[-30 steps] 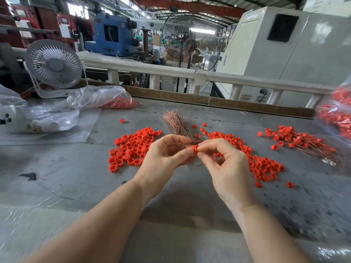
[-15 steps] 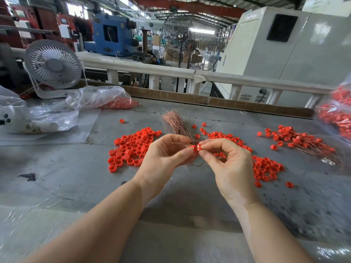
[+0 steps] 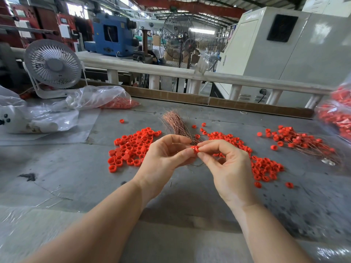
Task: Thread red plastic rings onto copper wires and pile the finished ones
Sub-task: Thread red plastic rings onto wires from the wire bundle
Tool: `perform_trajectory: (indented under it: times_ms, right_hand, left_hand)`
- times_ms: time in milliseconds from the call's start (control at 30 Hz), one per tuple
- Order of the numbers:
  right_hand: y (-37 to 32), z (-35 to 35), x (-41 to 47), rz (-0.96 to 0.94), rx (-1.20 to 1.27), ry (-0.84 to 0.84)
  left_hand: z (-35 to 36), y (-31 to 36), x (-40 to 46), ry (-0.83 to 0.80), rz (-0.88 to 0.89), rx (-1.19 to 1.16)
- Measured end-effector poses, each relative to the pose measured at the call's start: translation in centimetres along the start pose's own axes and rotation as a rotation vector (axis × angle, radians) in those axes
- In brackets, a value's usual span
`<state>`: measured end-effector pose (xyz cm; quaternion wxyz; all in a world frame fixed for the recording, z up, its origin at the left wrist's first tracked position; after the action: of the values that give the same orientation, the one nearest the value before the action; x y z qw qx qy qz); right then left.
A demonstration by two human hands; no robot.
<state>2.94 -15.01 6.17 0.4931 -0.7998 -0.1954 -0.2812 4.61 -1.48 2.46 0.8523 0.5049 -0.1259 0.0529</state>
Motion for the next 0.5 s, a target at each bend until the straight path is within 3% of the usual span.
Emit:
perform_trajectory:
  times_ms: [500]
  right_hand:
    - [-0.31, 0.05, -0.08, -0.039, -0.056, -0.004]
  left_hand:
    - [0.07, 0.02, -0.16, 0.009, -0.028, 0.019]
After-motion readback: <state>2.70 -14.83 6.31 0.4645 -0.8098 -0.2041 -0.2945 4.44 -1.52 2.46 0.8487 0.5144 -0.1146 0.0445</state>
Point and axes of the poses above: each hand's wrist, its own x-axis towards the middle knuckle, its own z-axis out of the palm, y = z × x, the point moved 8 cm from there along x, towards the middle knuckle, and after that the axes turned 10 degrees about -x, right-handed, at the moved point
